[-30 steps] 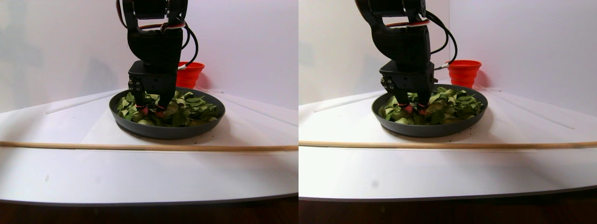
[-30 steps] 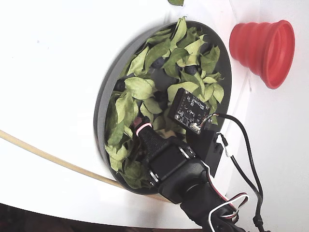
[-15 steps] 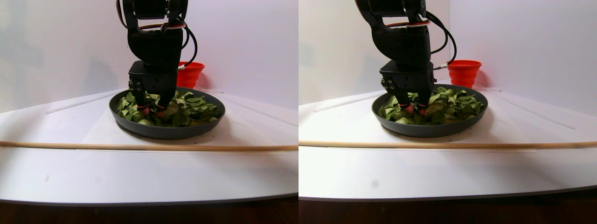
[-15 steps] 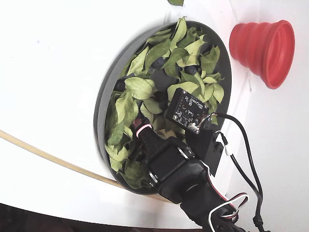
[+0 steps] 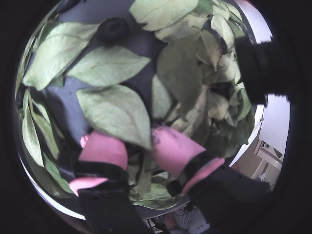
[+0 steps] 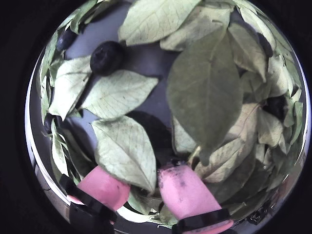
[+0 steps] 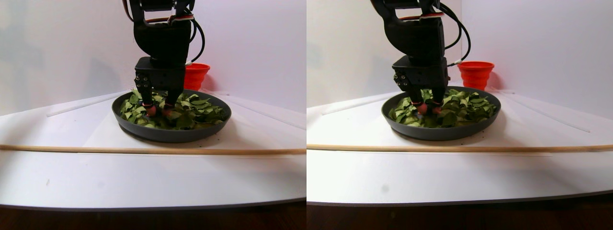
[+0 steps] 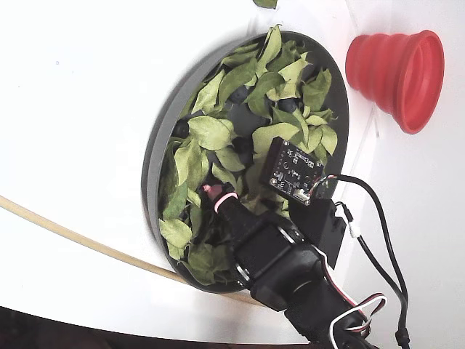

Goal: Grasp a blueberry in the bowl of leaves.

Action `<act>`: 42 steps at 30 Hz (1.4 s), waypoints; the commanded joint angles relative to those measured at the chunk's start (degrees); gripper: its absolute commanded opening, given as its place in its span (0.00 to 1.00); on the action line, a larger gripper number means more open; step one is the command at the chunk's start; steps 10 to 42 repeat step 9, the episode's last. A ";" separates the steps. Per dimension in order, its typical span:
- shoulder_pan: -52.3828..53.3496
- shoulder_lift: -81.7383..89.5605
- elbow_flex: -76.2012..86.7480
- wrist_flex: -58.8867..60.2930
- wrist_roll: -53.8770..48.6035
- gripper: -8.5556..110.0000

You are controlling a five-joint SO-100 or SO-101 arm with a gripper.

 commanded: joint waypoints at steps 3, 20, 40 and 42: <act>1.05 7.38 0.09 1.05 -0.53 0.15; 1.58 8.88 0.09 1.58 -1.14 0.15; 1.58 8.88 0.09 1.58 -1.14 0.15; 1.58 8.88 0.09 1.58 -1.14 0.15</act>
